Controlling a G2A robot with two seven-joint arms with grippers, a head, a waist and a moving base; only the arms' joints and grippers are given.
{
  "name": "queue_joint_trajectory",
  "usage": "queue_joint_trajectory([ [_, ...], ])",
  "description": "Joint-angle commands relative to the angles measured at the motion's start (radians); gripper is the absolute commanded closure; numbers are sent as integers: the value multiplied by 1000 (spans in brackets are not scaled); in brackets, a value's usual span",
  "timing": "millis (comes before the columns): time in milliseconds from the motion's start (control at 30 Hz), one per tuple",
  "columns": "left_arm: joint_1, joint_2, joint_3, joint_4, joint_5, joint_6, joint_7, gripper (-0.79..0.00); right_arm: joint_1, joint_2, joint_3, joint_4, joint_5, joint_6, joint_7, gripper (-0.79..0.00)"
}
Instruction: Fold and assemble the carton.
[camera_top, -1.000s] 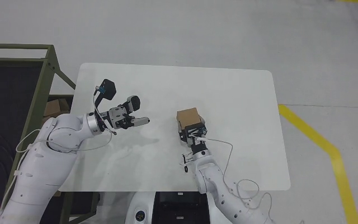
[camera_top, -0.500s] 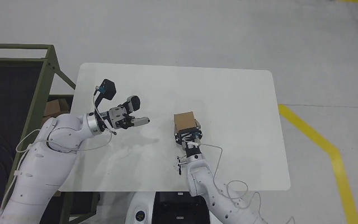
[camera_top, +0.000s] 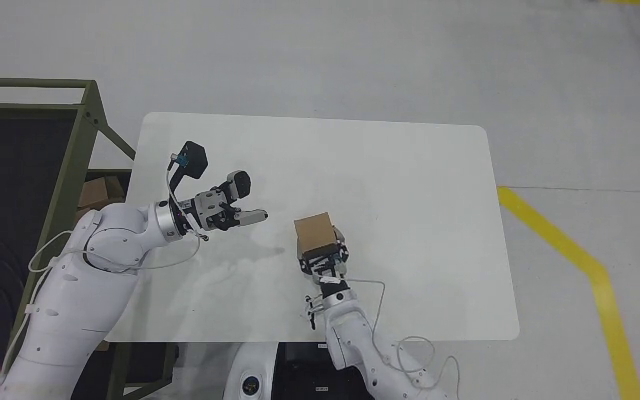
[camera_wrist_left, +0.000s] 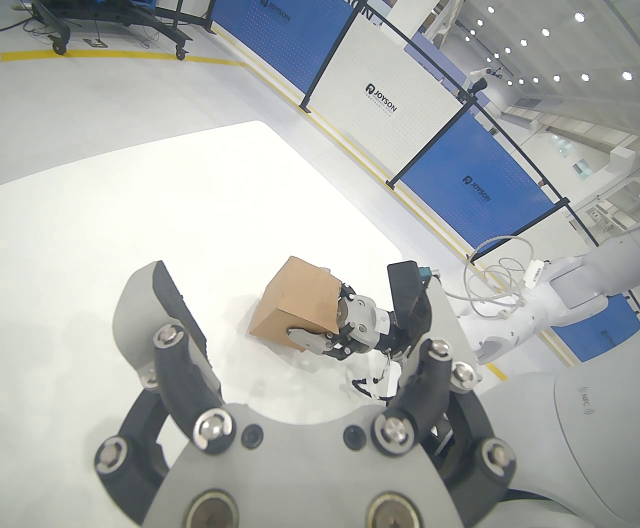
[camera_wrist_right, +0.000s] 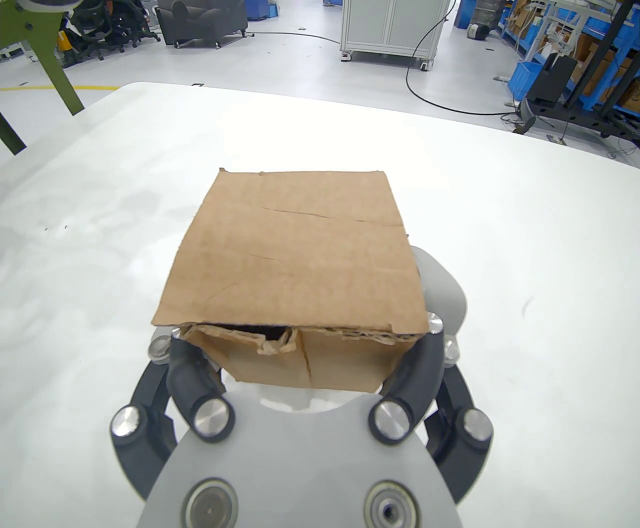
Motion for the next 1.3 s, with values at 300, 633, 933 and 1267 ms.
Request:
queue_joint_trajectory([
  [300, 0, 0, 0, 0, 0, 0, 0, -785, -29, 0, 17, -5, -34, -31, 48, -40],
  [633, 0, 0, 0, 0, 0, 0, 0, -785, -50, -3, 28, -19, -52, -53, 47, -785],
  [933, 0, 0, 0, 0, 0, 0, 0, -785, -117, 13, 63, -107, -95, -84, 10, -785],
  [1267, 30, -8, 5, -18, 89, 44, 98, -785, -219, 77, 194, -254, -258, -246, -37, -785],
])
